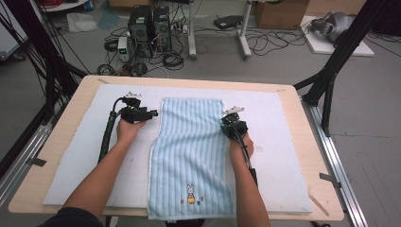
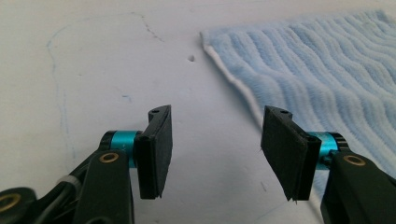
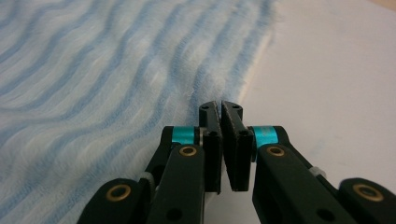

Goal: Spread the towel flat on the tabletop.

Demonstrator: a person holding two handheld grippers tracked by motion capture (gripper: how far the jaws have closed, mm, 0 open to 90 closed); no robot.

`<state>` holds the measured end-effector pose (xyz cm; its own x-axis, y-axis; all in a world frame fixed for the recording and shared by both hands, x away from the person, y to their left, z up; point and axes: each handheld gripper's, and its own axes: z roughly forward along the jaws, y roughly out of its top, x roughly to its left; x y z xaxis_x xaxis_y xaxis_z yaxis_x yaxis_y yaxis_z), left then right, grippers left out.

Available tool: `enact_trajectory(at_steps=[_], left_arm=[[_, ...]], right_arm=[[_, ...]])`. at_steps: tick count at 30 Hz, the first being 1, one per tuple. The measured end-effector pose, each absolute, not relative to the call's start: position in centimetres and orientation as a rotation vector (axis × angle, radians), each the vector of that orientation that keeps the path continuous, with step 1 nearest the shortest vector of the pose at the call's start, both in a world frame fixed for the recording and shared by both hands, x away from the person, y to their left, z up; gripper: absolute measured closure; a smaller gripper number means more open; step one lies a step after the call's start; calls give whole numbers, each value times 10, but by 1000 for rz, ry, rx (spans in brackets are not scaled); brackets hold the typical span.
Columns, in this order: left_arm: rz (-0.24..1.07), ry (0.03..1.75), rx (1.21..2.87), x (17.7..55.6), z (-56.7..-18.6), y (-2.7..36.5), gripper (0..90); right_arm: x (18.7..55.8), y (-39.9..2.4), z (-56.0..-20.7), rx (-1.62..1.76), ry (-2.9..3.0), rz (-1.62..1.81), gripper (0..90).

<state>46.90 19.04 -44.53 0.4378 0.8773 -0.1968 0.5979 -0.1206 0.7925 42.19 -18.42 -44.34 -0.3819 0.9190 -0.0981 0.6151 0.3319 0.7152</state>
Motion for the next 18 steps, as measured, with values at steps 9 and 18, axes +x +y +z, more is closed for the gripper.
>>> enact_trajectory(at_steps=[9,18], left_arm=[[398,1227,1843,473,-452,167,521],[497,1171,1937,481,-451,148,776]], right_arm=[[411,-212,-441,1476,2022,1034,622],[406,-212,-435,1459,2035,1058,603]])
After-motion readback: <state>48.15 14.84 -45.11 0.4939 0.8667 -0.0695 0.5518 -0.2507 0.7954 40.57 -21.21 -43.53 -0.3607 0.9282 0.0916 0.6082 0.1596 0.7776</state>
